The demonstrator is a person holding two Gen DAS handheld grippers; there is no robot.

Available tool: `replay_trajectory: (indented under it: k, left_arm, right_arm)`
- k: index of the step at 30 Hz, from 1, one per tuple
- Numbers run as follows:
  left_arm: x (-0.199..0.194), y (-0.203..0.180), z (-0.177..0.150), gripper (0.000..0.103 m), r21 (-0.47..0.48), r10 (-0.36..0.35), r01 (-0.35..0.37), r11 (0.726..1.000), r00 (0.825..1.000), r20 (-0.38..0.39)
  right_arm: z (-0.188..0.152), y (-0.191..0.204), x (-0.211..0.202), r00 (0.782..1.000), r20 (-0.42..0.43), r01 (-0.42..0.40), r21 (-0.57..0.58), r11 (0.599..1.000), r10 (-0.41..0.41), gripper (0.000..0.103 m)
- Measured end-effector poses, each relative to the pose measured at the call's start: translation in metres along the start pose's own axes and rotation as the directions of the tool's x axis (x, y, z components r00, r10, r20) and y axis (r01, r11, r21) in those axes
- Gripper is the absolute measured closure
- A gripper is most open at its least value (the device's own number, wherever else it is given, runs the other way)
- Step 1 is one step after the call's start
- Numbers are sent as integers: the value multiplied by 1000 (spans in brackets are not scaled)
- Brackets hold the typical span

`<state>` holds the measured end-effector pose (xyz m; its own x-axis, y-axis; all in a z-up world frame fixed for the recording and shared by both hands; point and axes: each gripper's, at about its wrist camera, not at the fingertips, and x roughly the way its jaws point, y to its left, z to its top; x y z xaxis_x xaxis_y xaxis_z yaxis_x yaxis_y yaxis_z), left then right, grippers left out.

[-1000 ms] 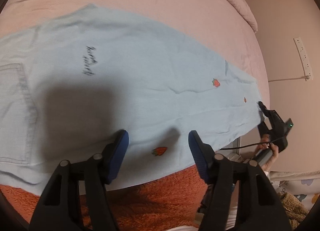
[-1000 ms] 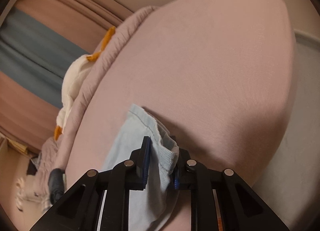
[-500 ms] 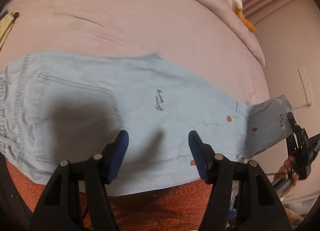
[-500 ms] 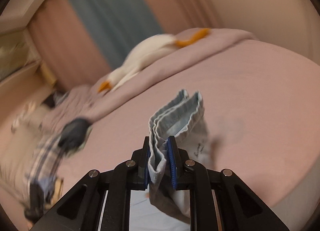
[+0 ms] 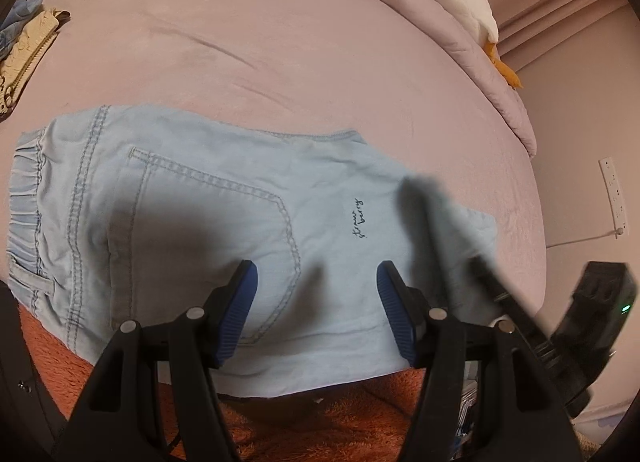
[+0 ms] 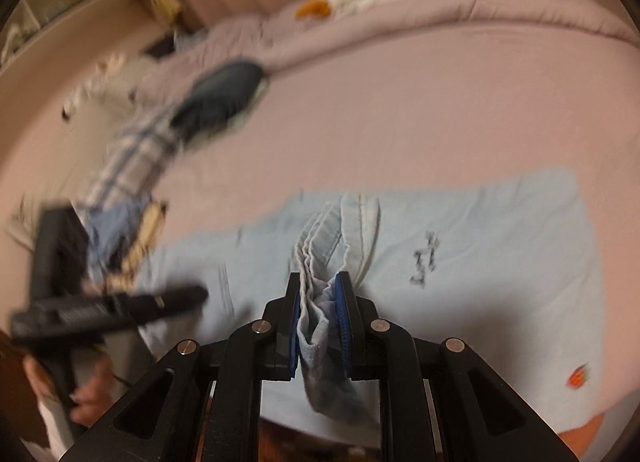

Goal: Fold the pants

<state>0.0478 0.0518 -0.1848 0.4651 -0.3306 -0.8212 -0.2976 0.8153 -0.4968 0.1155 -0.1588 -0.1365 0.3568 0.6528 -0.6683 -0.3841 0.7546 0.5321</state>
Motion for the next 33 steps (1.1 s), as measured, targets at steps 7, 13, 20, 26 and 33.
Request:
replay_trajectory:
  k: [7, 13, 20, 26, 33]
  left_arm:
    - [7, -5, -1, 40, -4, -16, 16, 1000, 1000, -25]
    - [10, -27, 5, 38, 52, -64, 65, 997, 998, -30]
    - [51, -58, 13, 36, 136, -97, 114, 984, 987, -124]
    - [87, -80, 8, 48, 227, 4, 34, 973, 986, -165]
    - [92, -82, 3, 73, 219, -47, 96, 971, 975, -218]
  right_arm:
    - [-13, -3, 28, 993, -96, 64, -28, 998, -66, 83]
    - [-11, -23, -7, 996, -74, -49, 93, 994, 56, 48]
    - [-18, -68, -55, 986, 26, 158, 214, 964, -167, 48]
    - [-37, -115, -78, 930, 7, 344, 338, 876, -368, 48]
    - [-51, -132, -83, 913, -33, 387, 388, 836, -407, 48]
